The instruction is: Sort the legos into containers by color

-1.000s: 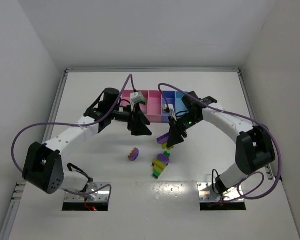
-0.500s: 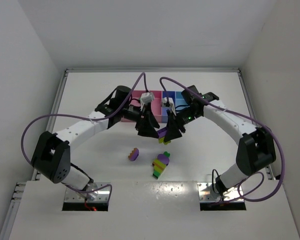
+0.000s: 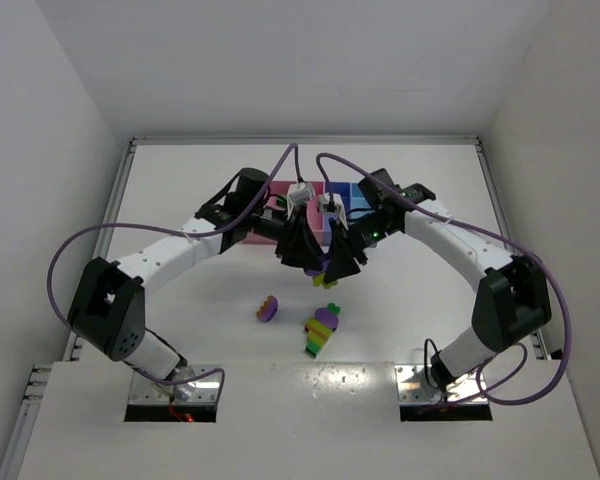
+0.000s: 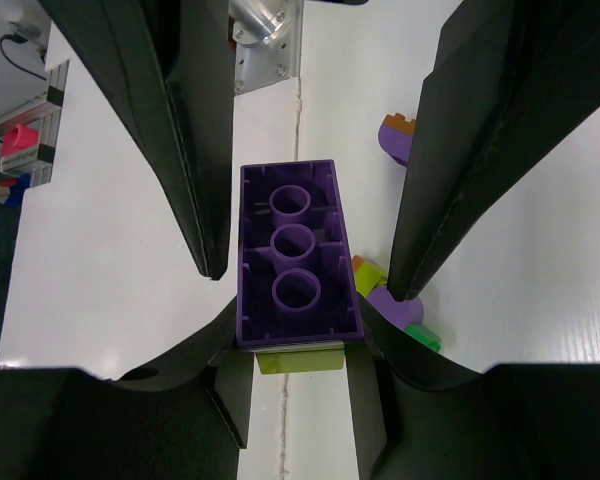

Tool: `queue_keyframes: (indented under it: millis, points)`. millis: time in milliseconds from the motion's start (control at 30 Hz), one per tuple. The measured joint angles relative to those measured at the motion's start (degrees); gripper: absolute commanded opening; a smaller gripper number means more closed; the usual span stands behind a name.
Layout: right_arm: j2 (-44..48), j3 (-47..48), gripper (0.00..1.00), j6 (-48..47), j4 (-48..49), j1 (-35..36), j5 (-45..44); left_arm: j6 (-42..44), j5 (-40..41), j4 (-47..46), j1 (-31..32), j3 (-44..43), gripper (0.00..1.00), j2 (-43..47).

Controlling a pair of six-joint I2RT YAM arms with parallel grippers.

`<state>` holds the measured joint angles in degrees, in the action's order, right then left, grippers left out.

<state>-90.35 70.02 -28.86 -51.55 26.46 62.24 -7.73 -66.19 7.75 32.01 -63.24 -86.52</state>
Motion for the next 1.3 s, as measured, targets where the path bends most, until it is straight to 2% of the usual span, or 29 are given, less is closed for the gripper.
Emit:
queue_keyframes:
  millis: [100,167,300,333,400,433,467,500,600,733,867,900,933,1033,1300]
  points:
    - [0.02,0.00,0.00,0.33,0.09,0.00,0.00,0.24,0.31,0.50,0.44,-0.02,0.59,-0.22]
    - [0.02,0.00,0.00,0.57,0.22,0.00,0.00,0.42,0.44,0.76,0.66,-0.02,0.52,-0.39]
    - [0.02,0.00,0.00,1.20,0.79,-0.28,-0.92,0.76,0.31,1.81,0.74,-0.44,0.33,-0.83]
    - [0.04,0.00,0.00,1.46,0.98,-0.44,-0.92,0.92,0.52,1.99,0.79,-0.68,0.23,-0.87]
    - [0.11,0.00,0.00,1.97,1.20,-0.48,-1.03,1.07,0.66,2.25,0.81,-0.94,0.14,-1.07]
    - [0.17,0.00,0.03,2.23,1.31,-0.48,-1.22,1.11,0.63,2.38,0.81,-1.03,0.06,-1.18]
    - [0.22,0.00,0.03,2.49,1.42,-0.48,-1.40,1.16,0.63,2.38,0.81,-1.09,0.04,-1.29]
    - [0.31,0.00,0.10,2.97,1.57,-0.50,-1.55,1.09,0.63,2.27,0.81,-1.11,0.02,-1.31]
    - [0.74,-0.07,0.19,4.50,2.32,-0.87,-1.68,-0.48,0.22,1.03,0.39,-1.09,0.00,-1.36]
    - [1.16,-0.24,0.27,7.13,4.90,-1.73,-0.28,-6.12,-0.61,-4.74,-1.11,-0.22,0.00,-1.44]
    - [1.16,-0.37,0.29,10.34,7.72,-2.38,0.87,-14.62,-1.60,-14.53,-2.82,2.64,0.00,-1.44]
    - [1.16,-0.39,0.26,11.19,8.37,-2.60,1.20,-16.92,-1.81,-17.03,-3.10,3.30,0.00,-1.44]
    - [1.16,-0.39,0.16,11.89,8.94,-2.78,1.46,-18.51,-1.84,-18.78,-3.34,3.76,0.00,-1.44]
    - [1.14,-0.44,0.04,13.81,10.45,-3.26,2.62,-22.82,-1.79,-23.32,-3.89,4.61,0.00,-1.44]
    - [1.05,-0.81,0.01,14.97,12.61,-4.61,3.98,-30.23,0.15,-32.76,-5.07,7.17,0.00,-1.42]
